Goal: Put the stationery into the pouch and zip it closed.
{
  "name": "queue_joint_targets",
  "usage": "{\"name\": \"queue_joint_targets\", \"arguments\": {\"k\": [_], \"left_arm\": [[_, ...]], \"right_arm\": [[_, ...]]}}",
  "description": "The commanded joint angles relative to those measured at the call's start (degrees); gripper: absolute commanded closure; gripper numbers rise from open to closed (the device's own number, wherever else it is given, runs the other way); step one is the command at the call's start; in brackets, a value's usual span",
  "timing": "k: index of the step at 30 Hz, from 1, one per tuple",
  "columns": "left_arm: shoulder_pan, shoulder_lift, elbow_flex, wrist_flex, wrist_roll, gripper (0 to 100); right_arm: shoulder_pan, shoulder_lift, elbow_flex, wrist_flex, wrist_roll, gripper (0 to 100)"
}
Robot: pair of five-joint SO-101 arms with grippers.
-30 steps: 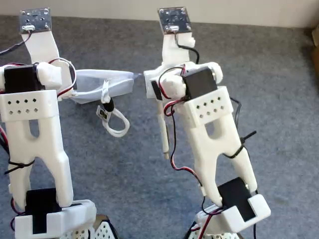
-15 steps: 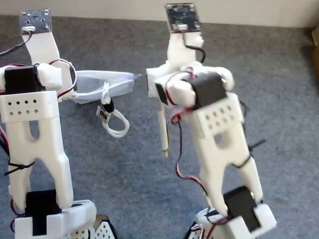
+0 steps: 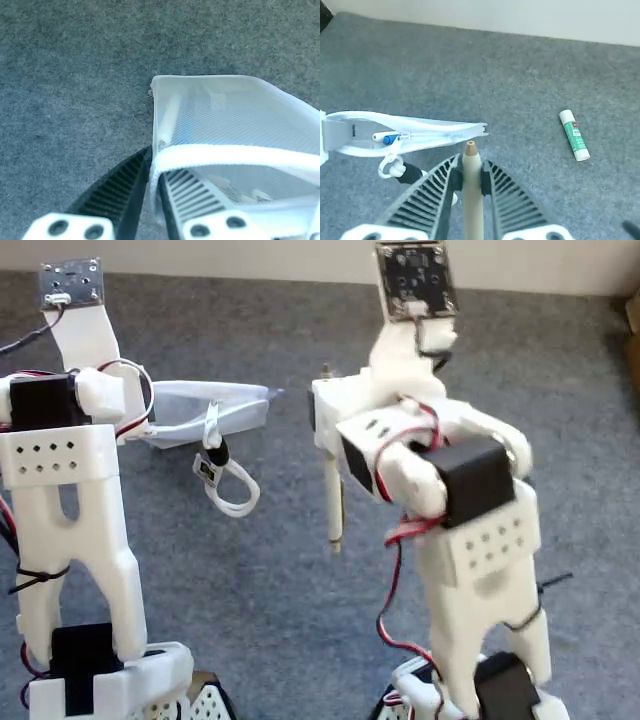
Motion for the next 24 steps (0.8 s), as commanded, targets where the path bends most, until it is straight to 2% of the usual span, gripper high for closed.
{"name": "queue_joint_targets", "arguments": {"k": [1,5,16,24], "left_arm": [[-0.3,0.0,0.7,-0.7,0.6,99],[-0.3,0.0,0.7,-0.9,0.6,99],[-0.3,0.0,0.7,-1.1,0.6,99],[-0.3,0.0,0.7,-1.1,0.6,99]], "right_arm": [[-0.7,-8.0,4.5,-2.0,-0.2,99.5],[-1.4,-14.8,15.8,-10.4,-0.1,99.5],[-1.5,-40.0,54.4,-47.7,-0.2,99.5],[-1.6,-54.3,71.7,-70.8,-0.5,99.5]]}}
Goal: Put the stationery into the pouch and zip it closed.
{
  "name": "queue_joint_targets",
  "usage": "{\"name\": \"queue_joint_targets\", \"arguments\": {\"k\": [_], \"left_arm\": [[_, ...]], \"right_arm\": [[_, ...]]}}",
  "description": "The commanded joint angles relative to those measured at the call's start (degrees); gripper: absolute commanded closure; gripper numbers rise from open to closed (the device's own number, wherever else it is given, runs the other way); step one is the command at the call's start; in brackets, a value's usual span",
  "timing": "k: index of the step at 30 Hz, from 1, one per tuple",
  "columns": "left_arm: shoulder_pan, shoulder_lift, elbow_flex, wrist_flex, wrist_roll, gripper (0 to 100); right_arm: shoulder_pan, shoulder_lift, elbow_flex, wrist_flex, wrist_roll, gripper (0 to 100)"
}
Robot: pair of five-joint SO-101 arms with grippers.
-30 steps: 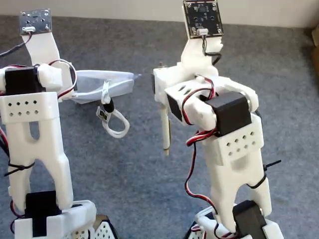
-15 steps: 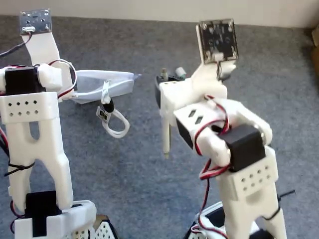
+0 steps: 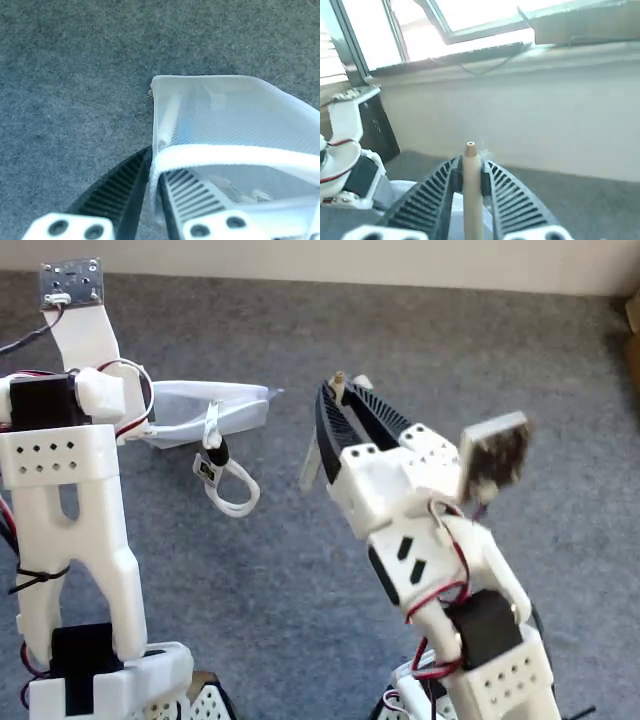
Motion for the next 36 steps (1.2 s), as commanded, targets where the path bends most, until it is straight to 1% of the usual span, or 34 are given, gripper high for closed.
{"name": "queue_joint_targets", "arguments": {"k": [1,6,9,13,17,20,24,29,32,36], "left_arm": [[-0.3,0.0,0.7,-1.1,0.6,99],[-0.3,0.0,0.7,-1.1,0.6,99],[-0.3,0.0,0.8,-1.1,0.6,99],[-0.3,0.1,0.8,-1.1,0.6,99],[-0.3,0.1,0.8,-1.1,0.6,99],[-0.3,0.1,0.8,-1.0,0.6,99],[-0.3,0.1,0.8,-0.9,0.6,99],[-0.3,0.1,0.8,-0.9,0.6,99],[-0.3,0.1,0.8,-0.8,0.6,99],[-0.3,0.1,0.8,-0.8,0.6,99]], "right_arm": [[-0.8,-7.3,6.2,-14.6,-0.5,99.5],[-5.8,-8.8,12.9,-31.0,-0.2,99.5],[-8.8,-8.7,15.6,-38.5,-0.1,99.5],[-9.7,-7.3,16.1,-44.9,-0.1,99.5],[-9.7,0.8,13.8,-50.8,0.1,99.5],[-10.0,8.3,8.7,-53.5,4.6,99.5],[-13.1,16.7,4.3,-56.7,12.5,99.5],[-18.8,24.7,-1.6,-59.8,21.5,99.5],[-21.1,26.7,-3.1,-59.7,24.1,99.5],[-22.5,27.5,-2.9,-59.7,24.4,99.5]]}}
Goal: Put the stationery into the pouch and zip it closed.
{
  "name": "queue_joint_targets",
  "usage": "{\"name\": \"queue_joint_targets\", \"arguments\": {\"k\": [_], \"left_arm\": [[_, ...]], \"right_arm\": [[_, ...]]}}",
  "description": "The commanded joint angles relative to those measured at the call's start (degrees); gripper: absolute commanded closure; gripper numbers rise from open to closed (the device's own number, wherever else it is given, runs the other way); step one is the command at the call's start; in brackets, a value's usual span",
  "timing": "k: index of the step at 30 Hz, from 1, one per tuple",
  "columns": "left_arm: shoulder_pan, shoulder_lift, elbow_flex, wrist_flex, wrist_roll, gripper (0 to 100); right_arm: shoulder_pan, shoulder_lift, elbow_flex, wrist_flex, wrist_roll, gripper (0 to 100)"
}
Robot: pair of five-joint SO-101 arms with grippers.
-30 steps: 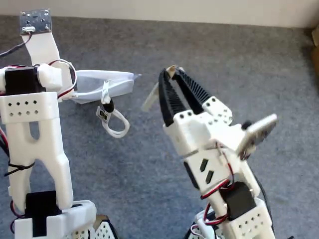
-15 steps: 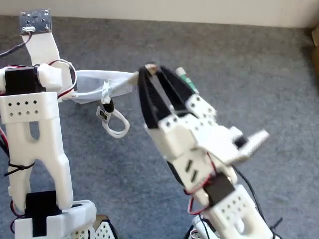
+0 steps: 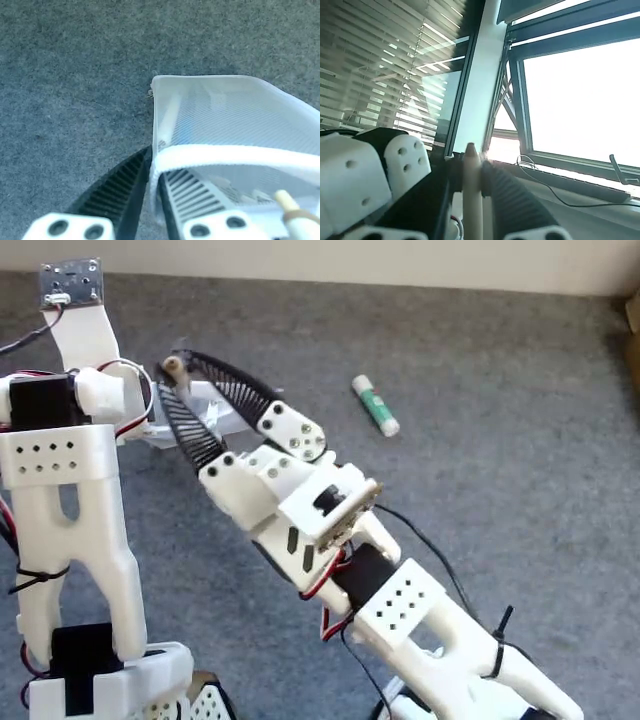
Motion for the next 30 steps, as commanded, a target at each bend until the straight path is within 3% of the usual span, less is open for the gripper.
{"name": "queue_joint_targets", "arguments": {"k": [1,7,10,17,27,30], "left_arm": [[-0.2,0.1,0.8,-0.8,0.6,99],[-0.2,0.3,0.8,-1.1,0.6,99],[-0.2,0.3,0.8,-1.1,0.6,99],[-0.2,0.5,0.8,-1.1,0.6,99],[-0.2,0.5,0.8,-0.9,0.6,99],[-0.2,0.5,0.8,-0.9,0.6,99]], "right_arm": [[-2.1,-0.2,-4.2,-1.5,1.8,99.5],[-2.0,-0.1,-4.1,-1.0,1.8,99.5],[-1.9,-0.1,-4.4,4.4,2.9,99.5],[-1.9,0.0,-4.1,14.7,18.8,99.5],[-1.9,-0.1,-4.2,17.5,19.6,99.1],[-1.9,-0.1,-4.1,17.5,19.6,93.3]]}}
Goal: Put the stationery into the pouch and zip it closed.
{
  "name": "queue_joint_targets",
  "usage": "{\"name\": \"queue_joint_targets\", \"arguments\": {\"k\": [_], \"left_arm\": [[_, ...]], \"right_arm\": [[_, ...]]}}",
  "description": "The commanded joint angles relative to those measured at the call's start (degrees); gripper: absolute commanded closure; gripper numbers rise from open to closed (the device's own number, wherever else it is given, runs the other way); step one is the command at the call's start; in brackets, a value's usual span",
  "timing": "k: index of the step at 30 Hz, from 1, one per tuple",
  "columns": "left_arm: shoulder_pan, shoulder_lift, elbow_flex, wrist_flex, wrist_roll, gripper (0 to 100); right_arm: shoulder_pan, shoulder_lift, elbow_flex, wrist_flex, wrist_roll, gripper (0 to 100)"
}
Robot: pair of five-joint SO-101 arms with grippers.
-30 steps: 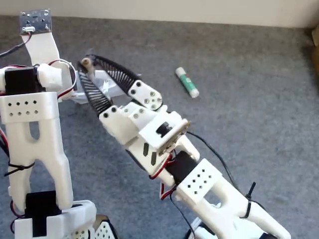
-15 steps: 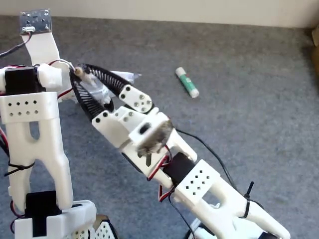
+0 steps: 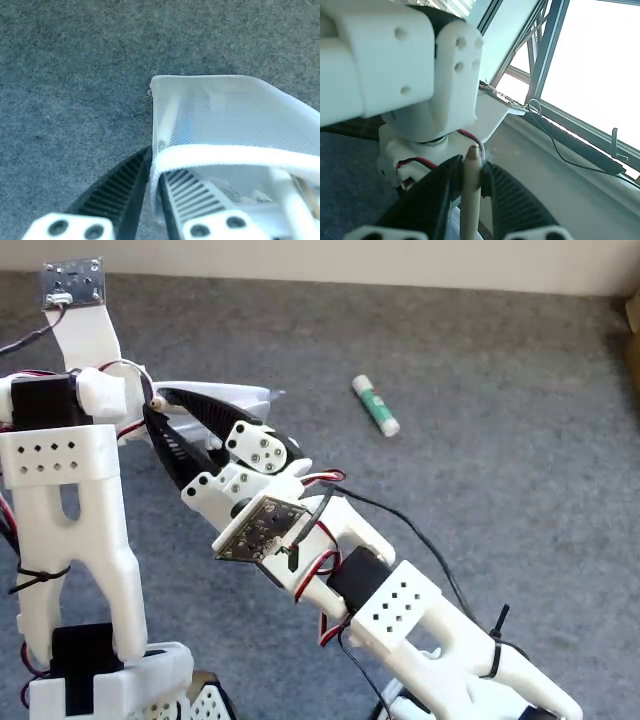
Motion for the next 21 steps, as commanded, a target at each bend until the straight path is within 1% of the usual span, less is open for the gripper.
{"name": "queue_joint_targets", "arguments": {"k": [1,4,6,17,21], "left_arm": [[-0.5,0.5,0.8,-0.9,0.6,99],[-0.5,0.6,0.8,-0.9,0.6,99],[-0.5,0.6,0.8,-0.9,0.6,99],[-0.5,0.6,1.1,-0.7,0.6,99],[-0.5,0.0,3.3,-2.3,0.6,99]], "right_arm": [[-0.3,-0.3,-4.1,0.5,0.9,90.2],[-0.3,-0.5,-4.4,4.4,0.9,84.1],[-0.3,-0.7,-4.6,6.0,0.9,83.9],[-0.4,-0.7,-4.6,6.0,0.9,83.9],[-0.4,-0.8,-4.6,6.1,0.9,83.9]]}}
